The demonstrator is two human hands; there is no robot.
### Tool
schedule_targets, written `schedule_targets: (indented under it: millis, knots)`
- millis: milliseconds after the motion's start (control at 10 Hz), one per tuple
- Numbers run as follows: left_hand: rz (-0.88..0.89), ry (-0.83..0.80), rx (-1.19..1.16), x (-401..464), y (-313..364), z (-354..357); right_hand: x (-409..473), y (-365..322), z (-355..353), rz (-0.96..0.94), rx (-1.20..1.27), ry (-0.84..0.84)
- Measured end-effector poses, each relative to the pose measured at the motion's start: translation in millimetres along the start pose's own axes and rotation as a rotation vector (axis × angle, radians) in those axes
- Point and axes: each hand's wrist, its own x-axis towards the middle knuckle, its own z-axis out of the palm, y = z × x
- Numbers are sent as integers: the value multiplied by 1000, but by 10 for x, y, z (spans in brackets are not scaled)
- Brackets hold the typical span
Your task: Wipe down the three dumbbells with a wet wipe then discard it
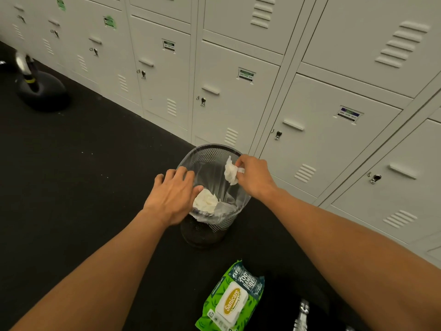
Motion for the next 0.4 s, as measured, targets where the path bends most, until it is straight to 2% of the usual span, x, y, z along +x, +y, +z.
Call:
schedule_targets:
  millis: [400]
  knots:
    - [-15,7,18,-2,-64,20,44,-3,160,-6,-1,-67]
